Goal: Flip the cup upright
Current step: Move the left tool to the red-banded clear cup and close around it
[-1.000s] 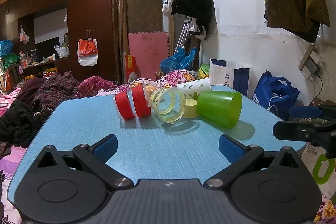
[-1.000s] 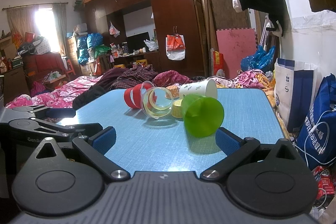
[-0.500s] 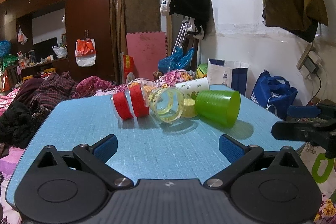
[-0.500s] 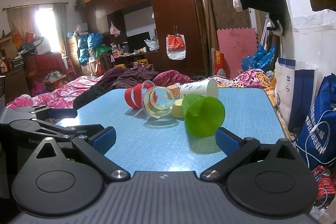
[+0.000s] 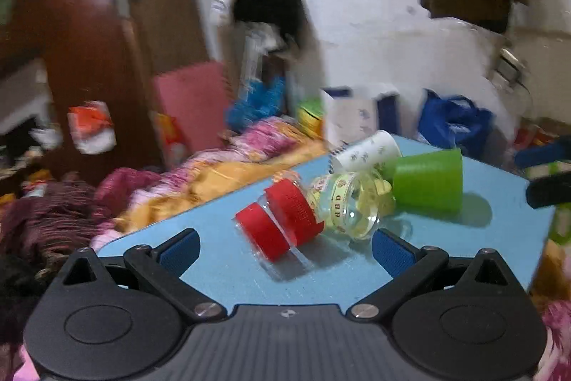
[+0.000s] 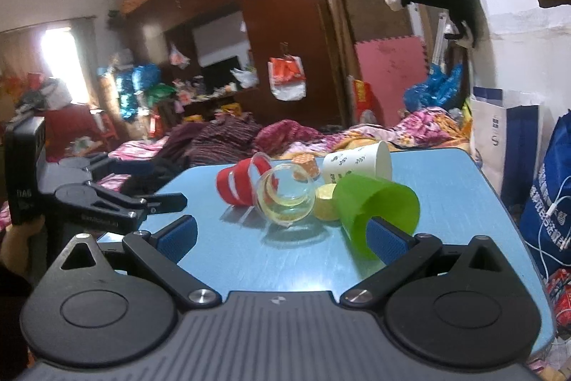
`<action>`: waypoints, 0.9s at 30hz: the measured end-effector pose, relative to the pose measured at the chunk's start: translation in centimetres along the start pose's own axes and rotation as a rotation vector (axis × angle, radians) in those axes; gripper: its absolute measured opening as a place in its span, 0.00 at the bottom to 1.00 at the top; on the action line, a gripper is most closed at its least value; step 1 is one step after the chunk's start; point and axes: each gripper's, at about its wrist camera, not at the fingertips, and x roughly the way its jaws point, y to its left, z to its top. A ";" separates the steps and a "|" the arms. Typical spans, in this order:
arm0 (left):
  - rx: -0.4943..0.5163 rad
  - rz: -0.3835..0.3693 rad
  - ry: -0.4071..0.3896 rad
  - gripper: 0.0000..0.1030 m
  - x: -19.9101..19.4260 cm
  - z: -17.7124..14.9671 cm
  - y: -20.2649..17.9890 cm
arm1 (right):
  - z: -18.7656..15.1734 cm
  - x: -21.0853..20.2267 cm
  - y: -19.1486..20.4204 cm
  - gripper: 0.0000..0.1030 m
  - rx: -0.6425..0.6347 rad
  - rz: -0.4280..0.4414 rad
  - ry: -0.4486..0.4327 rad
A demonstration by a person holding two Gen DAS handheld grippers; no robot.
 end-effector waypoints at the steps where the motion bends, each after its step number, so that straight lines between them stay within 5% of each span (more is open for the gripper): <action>1: 0.019 -0.033 0.002 1.00 0.4 0.4 0.8 | 0.3 0.5 0.1 0.99 0.015 -0.009 0.005; 8: 0.337 -0.182 0.023 0.99 2.8 1.2 2.3 | 2.4 3.6 0.7 0.99 0.053 -0.007 0.069; 18: 0.489 -0.457 0.154 0.99 9.9 3.8 3.7 | 4.6 6.7 0.0 0.99 0.073 -0.055 0.163; 27: 0.547 -0.556 0.293 0.88 14.0 3.5 4.8 | 5.4 7.5 -0.8 0.99 0.085 -0.072 0.186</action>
